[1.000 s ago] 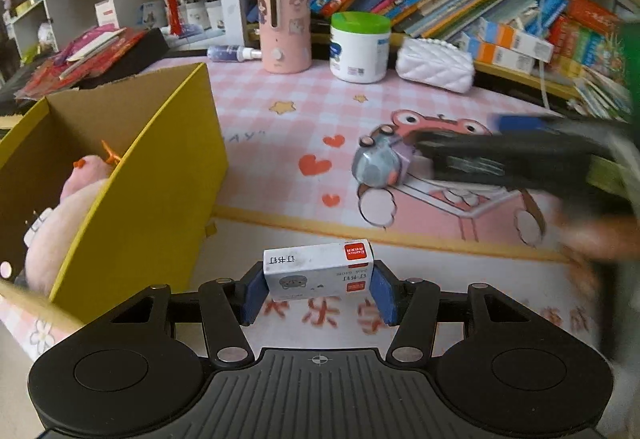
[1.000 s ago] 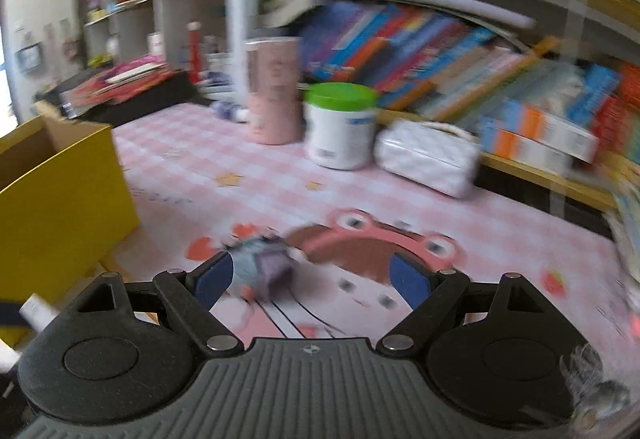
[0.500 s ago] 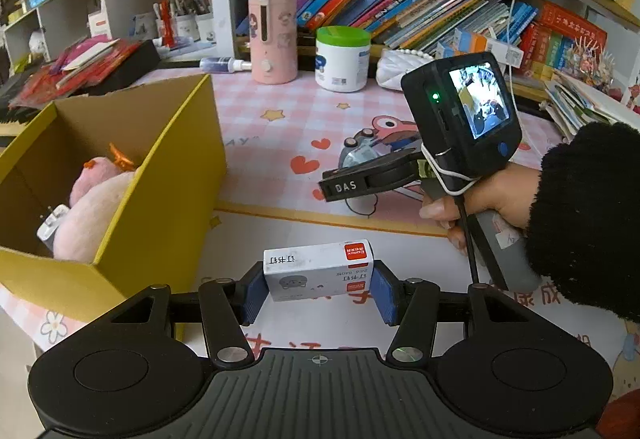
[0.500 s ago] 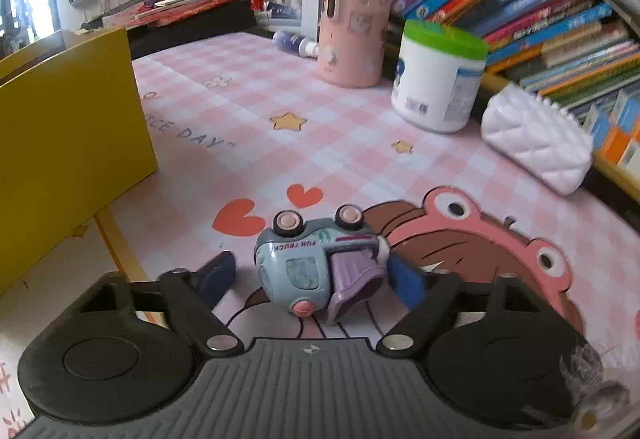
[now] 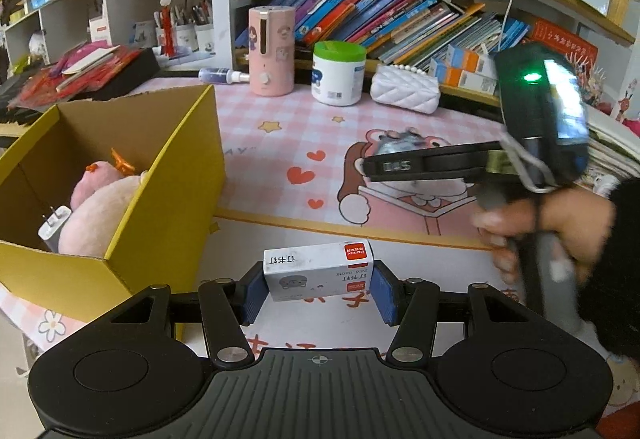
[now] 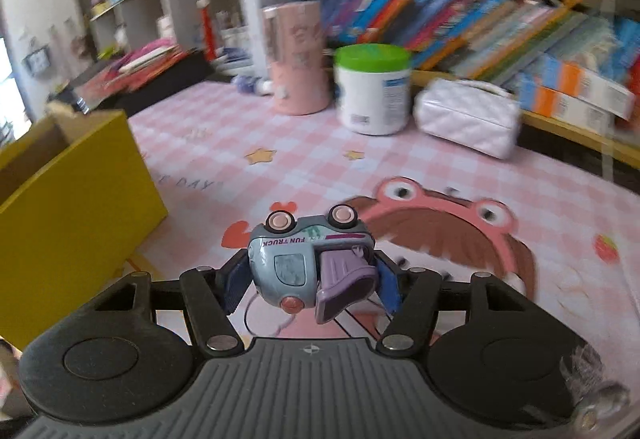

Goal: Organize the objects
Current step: 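Carry the medicine box and toy truck toward the yellow box with both tools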

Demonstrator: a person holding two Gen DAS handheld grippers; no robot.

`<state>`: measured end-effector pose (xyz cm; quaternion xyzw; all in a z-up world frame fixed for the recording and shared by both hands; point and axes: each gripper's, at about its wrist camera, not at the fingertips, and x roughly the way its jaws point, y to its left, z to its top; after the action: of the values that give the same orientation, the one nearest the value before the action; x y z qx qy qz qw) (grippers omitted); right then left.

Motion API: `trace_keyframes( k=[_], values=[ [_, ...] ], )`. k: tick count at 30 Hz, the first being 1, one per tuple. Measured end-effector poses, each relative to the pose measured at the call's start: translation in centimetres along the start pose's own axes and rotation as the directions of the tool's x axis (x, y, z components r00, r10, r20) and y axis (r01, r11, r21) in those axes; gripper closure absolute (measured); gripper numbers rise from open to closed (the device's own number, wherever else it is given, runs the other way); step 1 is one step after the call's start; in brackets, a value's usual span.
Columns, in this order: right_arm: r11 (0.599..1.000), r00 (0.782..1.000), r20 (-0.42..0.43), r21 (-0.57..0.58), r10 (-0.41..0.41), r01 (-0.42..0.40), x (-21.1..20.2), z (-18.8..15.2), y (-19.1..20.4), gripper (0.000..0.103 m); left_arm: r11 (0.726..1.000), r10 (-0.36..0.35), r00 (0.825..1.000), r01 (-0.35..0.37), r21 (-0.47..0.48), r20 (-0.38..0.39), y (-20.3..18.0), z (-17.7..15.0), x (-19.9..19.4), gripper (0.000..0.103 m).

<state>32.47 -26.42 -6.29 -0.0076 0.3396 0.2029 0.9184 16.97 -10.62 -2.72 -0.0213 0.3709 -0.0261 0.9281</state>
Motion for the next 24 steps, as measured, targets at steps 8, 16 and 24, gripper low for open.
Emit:
trace_keyframes(
  k=[8,16,24],
  values=[
    [0.984,0.993,-0.004,0.134,-0.118,0.118,-6.5,-1.5,0.4,0.042,0.999,-0.041,0.999,0.041,-0.009,0.027,-0.1,0.0,-0.2,0.050],
    [0.965,0.977,0.018,0.163,-0.211,0.205,-11.9,-3.9,1.3,0.042,0.997,-0.076,0.995,0.075,0.026,0.070,0.2,0.3,-1.4,0.050],
    [0.931,0.954,0.023,0.225,-0.300,0.288,-14.4,-5.3,3.8,0.042,0.985,-0.151,0.984,0.141,0.102,0.097,1.3,-0.1,-3.4,0.050]
  ],
)
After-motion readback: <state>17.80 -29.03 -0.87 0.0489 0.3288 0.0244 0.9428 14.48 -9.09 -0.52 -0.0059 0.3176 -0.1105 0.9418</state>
